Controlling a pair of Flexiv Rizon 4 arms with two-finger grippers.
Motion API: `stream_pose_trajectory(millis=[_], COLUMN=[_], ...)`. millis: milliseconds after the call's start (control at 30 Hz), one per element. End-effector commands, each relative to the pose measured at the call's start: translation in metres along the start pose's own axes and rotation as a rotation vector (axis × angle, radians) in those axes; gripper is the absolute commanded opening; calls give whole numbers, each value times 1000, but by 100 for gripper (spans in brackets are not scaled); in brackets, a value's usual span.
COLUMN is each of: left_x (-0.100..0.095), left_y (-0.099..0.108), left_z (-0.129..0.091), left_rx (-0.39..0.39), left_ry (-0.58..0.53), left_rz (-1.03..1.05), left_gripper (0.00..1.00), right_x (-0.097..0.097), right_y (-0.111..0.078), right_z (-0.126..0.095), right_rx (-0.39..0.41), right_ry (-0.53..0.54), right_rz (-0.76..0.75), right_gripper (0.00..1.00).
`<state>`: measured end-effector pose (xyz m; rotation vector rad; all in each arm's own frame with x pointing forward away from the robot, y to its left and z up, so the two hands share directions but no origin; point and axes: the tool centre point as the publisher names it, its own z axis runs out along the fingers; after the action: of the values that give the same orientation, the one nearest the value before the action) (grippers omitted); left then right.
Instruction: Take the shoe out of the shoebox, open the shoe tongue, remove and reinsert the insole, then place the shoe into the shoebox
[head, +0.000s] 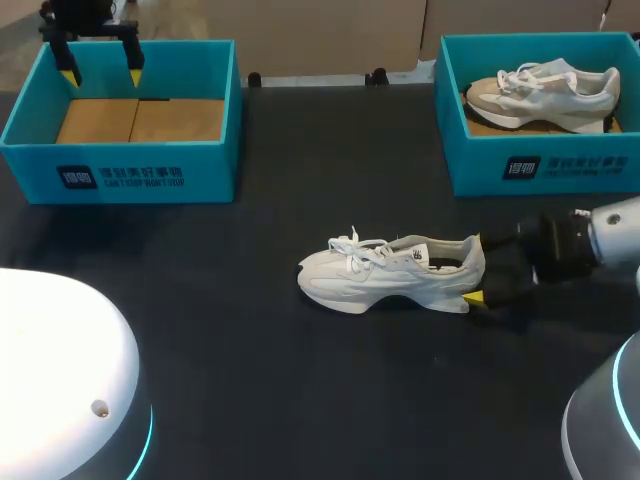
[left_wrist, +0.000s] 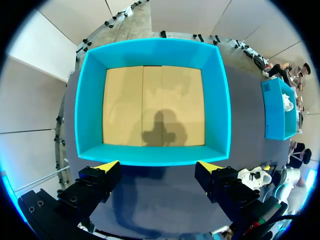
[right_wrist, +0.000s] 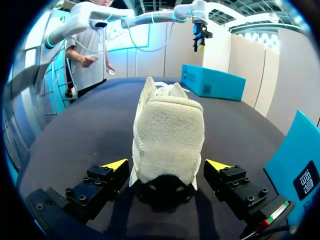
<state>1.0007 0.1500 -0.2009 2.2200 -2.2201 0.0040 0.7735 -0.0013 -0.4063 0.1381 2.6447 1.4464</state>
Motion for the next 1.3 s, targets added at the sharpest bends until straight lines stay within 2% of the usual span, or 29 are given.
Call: stream_pose_trajectory(millis=[33, 733, 767, 800, 900, 1300], left_x=[0, 0, 0, 0, 0, 0], left_y=[0, 0, 0, 0, 0, 0], left_z=[0, 0, 0, 0, 0, 0], left_rx=[0, 0, 0, 0, 0, 0], left_ry=[-1, -1, -1, -1, -1, -1], left_rz=[0, 0, 0, 0, 0, 0], left_gripper=[100, 100, 100, 100, 100, 100], right_x=[-3, -5, -5, -4, -4, 8], right_y=[2, 10, 10, 10, 8, 11], right_z=[9, 43, 44, 44, 45, 42], right_rx=[6, -16, -17, -18, -18, -8], right_ry=[9, 60, 62, 63, 69, 126], right_rz=[-3, -6, -7, -7, -7, -46], right_gripper=[100, 100, 79, 45, 0, 0])
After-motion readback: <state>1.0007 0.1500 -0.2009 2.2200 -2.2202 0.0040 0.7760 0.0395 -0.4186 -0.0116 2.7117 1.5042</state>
